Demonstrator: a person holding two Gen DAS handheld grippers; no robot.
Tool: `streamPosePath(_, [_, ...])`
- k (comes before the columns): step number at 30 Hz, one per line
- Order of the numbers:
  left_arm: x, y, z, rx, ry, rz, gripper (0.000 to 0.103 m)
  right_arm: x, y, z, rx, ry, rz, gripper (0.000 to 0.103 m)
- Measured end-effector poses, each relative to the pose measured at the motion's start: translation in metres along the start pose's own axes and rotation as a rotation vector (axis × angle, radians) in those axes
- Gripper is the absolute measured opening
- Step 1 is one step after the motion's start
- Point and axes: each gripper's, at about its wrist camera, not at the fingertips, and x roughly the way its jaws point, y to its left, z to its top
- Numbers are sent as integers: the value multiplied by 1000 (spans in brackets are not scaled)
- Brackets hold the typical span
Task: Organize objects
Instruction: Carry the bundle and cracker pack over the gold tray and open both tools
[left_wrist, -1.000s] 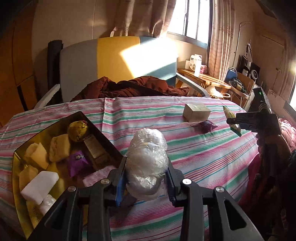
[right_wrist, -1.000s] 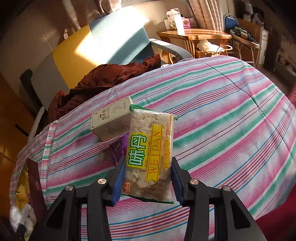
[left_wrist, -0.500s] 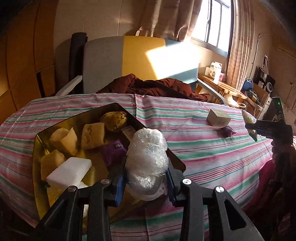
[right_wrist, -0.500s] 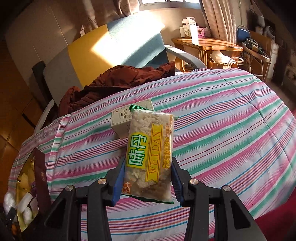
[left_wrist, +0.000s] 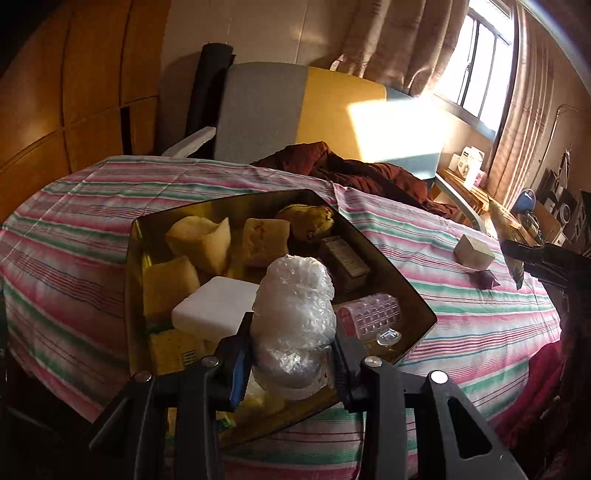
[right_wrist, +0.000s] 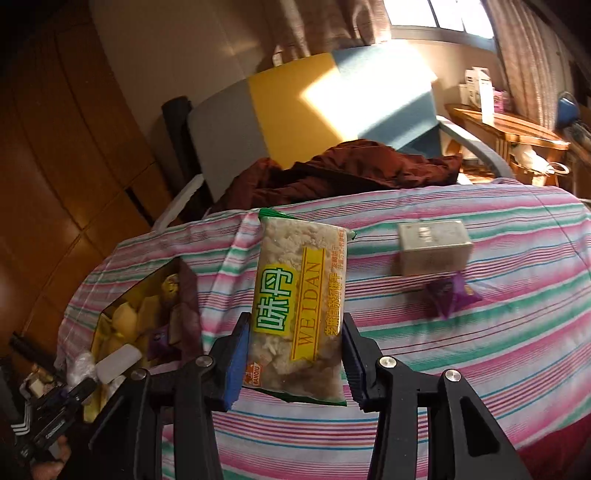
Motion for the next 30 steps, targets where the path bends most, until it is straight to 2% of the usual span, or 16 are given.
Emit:
streamPosePath(3, [-6,12,-2,-22,-7,10,37,14,40,-12,-53,39,98,46])
streamPosePath(6, [-11,25,-1,-76,-10,-17,37,26,77,-25,-112,81,181,46])
streamPosePath(10, [-18,38,0,-125,-22,-42,37,44,118,-42,-165,140,270,46])
streamPosePath(14, [-23,48,2,-146,-35,-24,37,58,151,-56,-213,190,339,46])
streamPosePath(21, [-24,58,6,-170,-42,-25,37,83,187,-73,-292,246,350,46])
streamPosePath(30, [-14,52,10,-145,-29,-32,37,97,189,-74,-292,255,314,46])
